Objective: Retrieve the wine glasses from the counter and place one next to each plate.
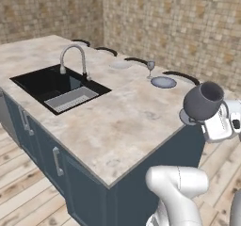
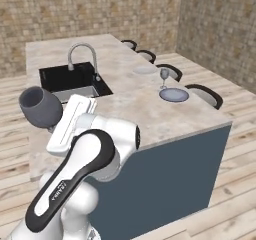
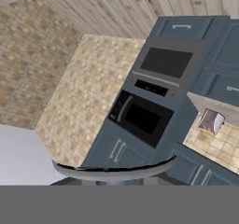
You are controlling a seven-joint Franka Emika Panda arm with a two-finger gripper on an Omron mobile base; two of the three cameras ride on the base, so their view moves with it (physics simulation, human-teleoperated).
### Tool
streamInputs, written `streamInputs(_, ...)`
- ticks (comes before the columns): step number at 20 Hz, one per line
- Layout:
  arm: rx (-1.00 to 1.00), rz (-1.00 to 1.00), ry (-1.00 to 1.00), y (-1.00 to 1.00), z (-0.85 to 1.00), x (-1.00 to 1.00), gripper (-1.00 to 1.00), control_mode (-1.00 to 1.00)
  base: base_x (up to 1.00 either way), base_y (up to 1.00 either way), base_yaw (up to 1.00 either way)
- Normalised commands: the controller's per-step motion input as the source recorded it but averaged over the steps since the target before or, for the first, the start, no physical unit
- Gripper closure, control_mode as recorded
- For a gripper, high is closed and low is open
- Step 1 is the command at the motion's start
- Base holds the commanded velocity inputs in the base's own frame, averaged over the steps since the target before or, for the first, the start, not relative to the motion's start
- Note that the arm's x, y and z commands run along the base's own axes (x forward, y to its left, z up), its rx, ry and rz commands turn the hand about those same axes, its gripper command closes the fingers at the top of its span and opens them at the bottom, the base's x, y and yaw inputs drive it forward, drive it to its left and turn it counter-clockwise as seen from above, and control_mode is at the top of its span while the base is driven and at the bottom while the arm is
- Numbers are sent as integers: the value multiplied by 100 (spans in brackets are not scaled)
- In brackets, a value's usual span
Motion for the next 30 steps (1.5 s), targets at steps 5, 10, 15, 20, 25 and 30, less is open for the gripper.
streamInputs(5, 0, 0, 0, 0, 0, 0, 100, 100, 45, -100, 0)
streamInputs(10, 0, 0, 0, 0, 0, 0, 100, 100, 77, -70, 0)
streamInputs(15, 0, 0, 0, 0, 0, 0, 100, 100, 100, 58, 3)
streamInputs(20, 0, 0, 0, 0, 0, 0, 100, 100, -5, -46, 2)
streamInputs(25, 0, 0, 0, 0, 0, 0, 100, 100, -100, -100, 1)
streamInputs(30, 0, 0, 0, 0, 0, 0, 100, 100, -52, -100, 6)
